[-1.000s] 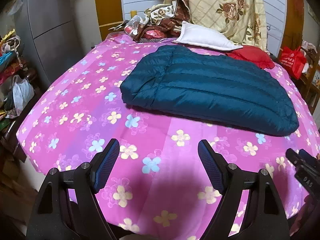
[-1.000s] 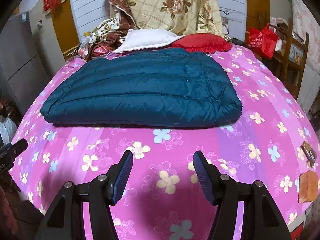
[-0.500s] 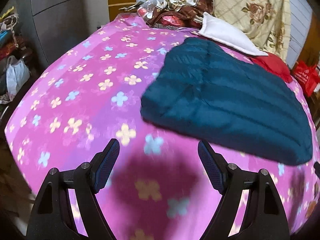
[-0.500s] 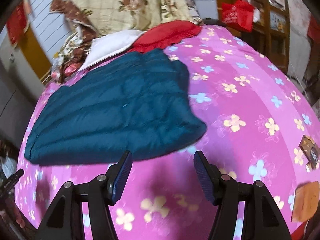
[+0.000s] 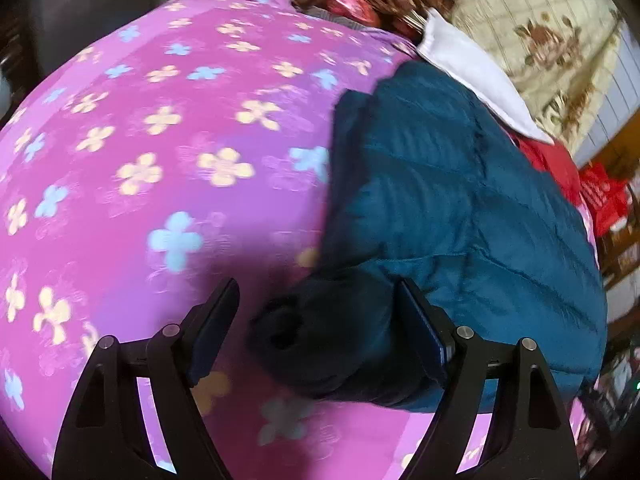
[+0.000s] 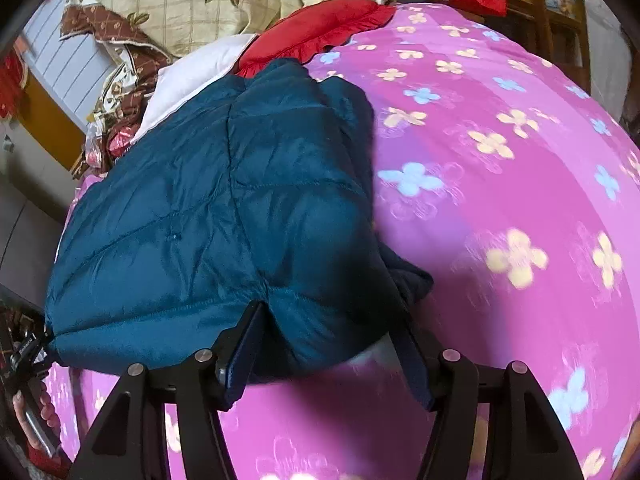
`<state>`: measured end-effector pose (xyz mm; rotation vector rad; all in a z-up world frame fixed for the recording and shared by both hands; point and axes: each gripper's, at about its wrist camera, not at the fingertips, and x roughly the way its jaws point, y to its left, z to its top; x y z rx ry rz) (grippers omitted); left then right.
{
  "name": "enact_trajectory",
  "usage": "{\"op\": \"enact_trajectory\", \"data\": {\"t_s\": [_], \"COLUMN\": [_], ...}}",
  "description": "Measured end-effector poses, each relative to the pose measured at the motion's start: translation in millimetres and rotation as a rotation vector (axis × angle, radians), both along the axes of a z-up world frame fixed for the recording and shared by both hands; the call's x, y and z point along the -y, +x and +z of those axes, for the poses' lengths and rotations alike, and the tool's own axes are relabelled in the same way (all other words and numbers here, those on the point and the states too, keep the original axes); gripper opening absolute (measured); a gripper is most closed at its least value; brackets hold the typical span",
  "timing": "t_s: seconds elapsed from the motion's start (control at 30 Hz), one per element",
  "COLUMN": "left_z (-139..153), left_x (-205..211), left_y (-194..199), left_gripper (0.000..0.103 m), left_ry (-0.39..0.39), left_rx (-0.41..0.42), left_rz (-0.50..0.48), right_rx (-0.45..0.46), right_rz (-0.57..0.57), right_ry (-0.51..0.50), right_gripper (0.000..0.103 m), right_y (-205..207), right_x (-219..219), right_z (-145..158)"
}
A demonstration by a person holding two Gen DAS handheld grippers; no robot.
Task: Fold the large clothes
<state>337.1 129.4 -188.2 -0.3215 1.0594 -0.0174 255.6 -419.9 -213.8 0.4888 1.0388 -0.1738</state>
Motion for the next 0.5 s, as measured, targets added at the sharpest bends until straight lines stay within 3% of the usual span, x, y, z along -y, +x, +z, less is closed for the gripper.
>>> {"op": "enact_trajectory", "data": {"t_s": [0.03, 0.07, 0.3, 0.5], "left_z": [0.7, 1.1, 4.1, 22.5], "left_x": [6.6, 11.5, 33.4, 37.1], "left_y": [0.0, -0.1, -4.5, -12.6], "left_gripper": [0.068, 0.067, 0.066, 0.066], "left_ry": [0.008, 0.019, 0.132, 0.229], "left_rx": [0.001, -0.002, 0.014, 0.05], "left_rz": [-0.019, -0.027, -0.04, -0.013], "right_rx": [-0.007, -0.013, -0.037, -0.002], "right_rz": [0.003, 0.003, 0.0, 0.021], "right_ry": [-0.001, -0.001, -0.016, -0.112], "right_gripper": [0.059, 0.058, 0.058, 0.058], "right_y": [5.2, 10.5, 37.2, 17.3], "right_x": [1.3, 2.9, 13.9, 4.1], "right_z": [-0.7, -1.1, -2.3, 9.5]}}
